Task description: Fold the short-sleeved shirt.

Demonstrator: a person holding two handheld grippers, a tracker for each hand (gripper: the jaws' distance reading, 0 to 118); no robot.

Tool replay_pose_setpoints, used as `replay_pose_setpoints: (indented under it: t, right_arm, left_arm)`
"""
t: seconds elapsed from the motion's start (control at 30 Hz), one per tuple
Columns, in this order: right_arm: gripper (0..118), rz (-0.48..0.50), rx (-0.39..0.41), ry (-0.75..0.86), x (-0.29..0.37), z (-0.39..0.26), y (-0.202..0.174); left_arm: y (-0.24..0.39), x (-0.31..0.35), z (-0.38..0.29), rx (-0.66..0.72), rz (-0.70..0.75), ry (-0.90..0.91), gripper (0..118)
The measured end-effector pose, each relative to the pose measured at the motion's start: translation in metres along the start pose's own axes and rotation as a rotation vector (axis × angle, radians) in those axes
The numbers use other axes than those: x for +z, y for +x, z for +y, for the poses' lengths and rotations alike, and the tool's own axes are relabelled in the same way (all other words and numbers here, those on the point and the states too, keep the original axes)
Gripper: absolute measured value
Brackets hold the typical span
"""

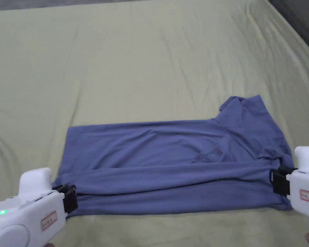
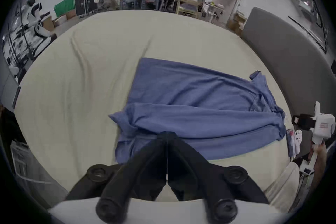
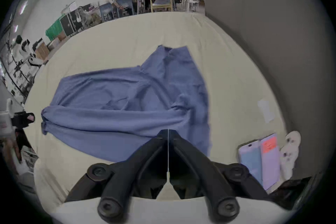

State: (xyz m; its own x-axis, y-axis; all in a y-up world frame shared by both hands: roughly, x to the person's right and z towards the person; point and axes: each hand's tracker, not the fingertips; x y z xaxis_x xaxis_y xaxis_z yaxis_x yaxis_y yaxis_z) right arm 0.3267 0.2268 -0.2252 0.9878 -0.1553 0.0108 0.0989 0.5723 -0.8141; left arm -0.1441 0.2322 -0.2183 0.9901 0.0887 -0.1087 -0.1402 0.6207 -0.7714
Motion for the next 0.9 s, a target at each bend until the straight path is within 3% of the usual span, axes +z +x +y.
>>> replay_pose_setpoints:
  t: [0.03,0.1,0.13,0.17,0.2,0.23,0.37,0.53,0.57,0.6,0.63,0.67,0.7,0.73,0.83,0.9]
  right_arm:
    - [3,0.041,-0.009,-0.018,-0.006,-0.002,-0.002]
    - [3,0.027,0.007,-0.011,-0.01,-0.004,-0.007]
    - [3,-0.001,0.053,0.01,-0.006,-0.004,-0.018]
    - [3,0.007,0.067,0.008,-0.004,-0.005,-0.025]
    - [3,0.011,0.078,0.007,-0.003,-0.003,-0.027]
    - [3,0.013,0.083,0.006,-0.003,-0.001,-0.028]
    - [3,-0.001,0.099,0.013,-0.002,0.007,-0.019]
    - [3,-0.024,0.047,-0.004,-0.008,0.009,-0.001]
    - [3,-0.028,0.044,-0.007,-0.009,0.01,0.001]
    - [3,-0.036,0.045,-0.01,-0.01,0.011,0.003]
    - [3,-0.049,0.055,-0.012,-0.012,0.013,0.005]
    - [3,-0.056,0.069,-0.016,-0.014,0.016,0.008]
    - [3,-0.07,0.085,-0.021,-0.017,0.022,0.013]
    - [3,-0.091,0.094,-0.026,-0.022,0.031,0.017]
    - [3,-0.112,0.125,-0.019,-0.039,0.068,0.034]
    - [7,-0.119,0.122,-0.001,-0.051,0.101,0.045]
  left_arm:
    - [-0.002,-0.01,0.008,-0.013,-0.026,-0.026,0]
    - [-0.003,-0.029,0.035,-0.007,-0.017,-0.038,0]
    - [-0.006,-0.041,0.05,-0.003,-0.006,-0.01,8]
    - [-0.01,-0.056,0.067,-0.045,0.02,0.01,52]
    - [-0.012,-0.072,0.086,-0.081,0.068,0.016,108]
    - [-0.016,-0.097,0.103,-0.074,0.126,-0.035,118]
    - [-0.025,-0.158,0.144,-0.085,0.137,-0.135,118]
    - [0.003,-0.227,0.147,-0.32,0.309,-0.231,115]
    - [0.008,-0.226,0.147,-0.29,0.258,-0.202,113]
    - [0.004,-0.218,0.148,-0.292,0.255,-0.14,106]
    - [0.009,-0.213,0.149,-0.306,0.281,-0.127,69]
    - [0.015,-0.209,0.149,-0.296,0.27,-0.138,11]
    - [0.023,-0.203,0.15,-0.272,0.204,-0.11,0]
    - [0.011,-0.207,0.153,-0.238,0.112,-0.116,0]
    - [0.018,-0.199,0.151,-0.359,0.153,-0.098,0]
    - [0.022,-0.19,0.151,-0.347,0.156,-0.071,0]
